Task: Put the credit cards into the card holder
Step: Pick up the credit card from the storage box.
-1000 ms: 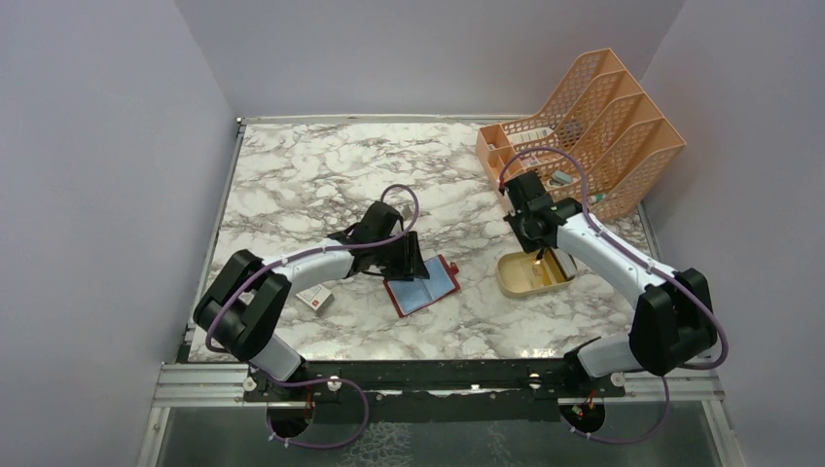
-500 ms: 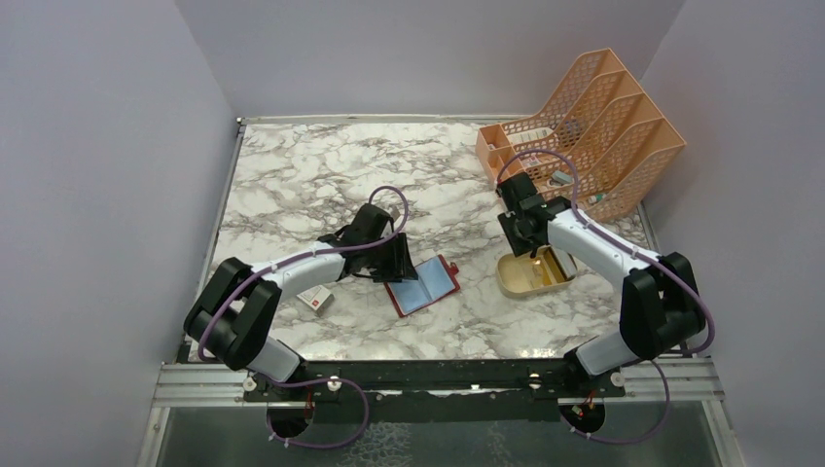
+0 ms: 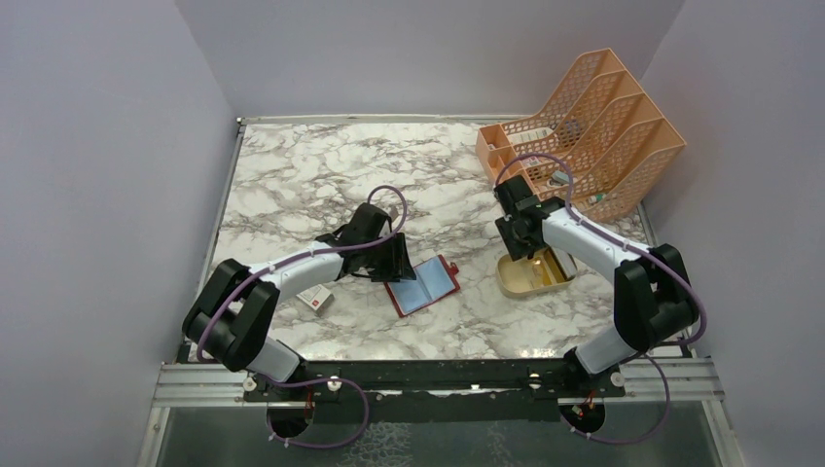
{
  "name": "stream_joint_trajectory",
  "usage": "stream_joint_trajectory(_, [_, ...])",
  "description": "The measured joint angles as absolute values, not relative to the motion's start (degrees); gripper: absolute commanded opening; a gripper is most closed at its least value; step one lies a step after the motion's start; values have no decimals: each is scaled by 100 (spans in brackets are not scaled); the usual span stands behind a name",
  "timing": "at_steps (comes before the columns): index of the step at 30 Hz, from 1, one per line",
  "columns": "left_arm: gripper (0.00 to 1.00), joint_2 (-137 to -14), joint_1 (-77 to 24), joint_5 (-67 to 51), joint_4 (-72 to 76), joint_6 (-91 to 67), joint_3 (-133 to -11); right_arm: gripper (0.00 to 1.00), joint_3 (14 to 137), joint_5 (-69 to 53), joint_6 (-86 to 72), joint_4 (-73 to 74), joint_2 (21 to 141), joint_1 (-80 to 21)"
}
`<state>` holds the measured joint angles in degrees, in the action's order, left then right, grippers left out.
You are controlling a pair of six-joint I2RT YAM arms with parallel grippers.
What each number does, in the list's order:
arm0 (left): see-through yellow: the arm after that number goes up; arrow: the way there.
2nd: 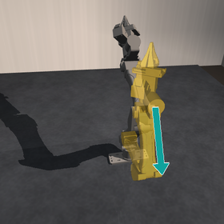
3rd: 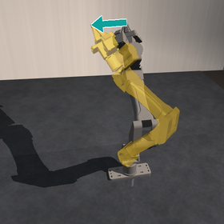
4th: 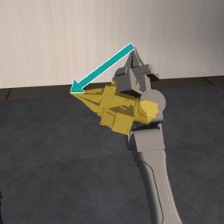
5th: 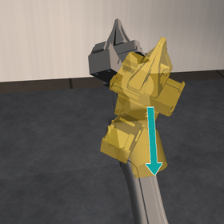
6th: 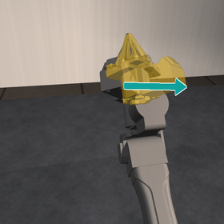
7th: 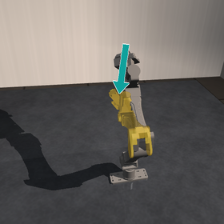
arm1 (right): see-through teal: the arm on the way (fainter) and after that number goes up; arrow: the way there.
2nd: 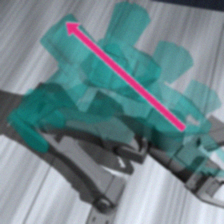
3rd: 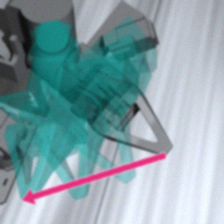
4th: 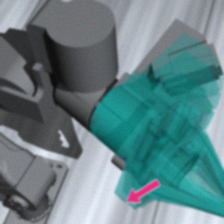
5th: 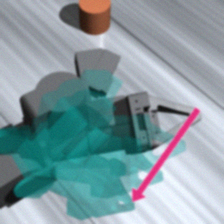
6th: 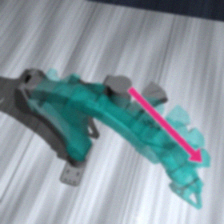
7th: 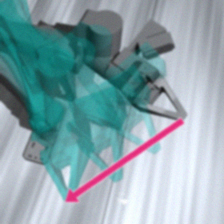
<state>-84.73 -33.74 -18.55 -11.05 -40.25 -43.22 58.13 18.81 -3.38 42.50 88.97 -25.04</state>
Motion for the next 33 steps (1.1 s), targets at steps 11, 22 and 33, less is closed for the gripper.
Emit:
stream_joint_trajectory(11, [49,-8440,-3369,-2073,-1050,-4029,-4257,48,5920,2569,-252,4589,8761,-2506])
stream_joint_trajectory(22, [49,-8392,-3369,-2265,-937,-4032,-4195,58,5695,3516,8,4626,8635,-2504])
stream_joint_trajectory(33, [49,-8390,-3369,-2311,-904,-4032,-4160,54,5395,4145,95,4595,8938,-2502])
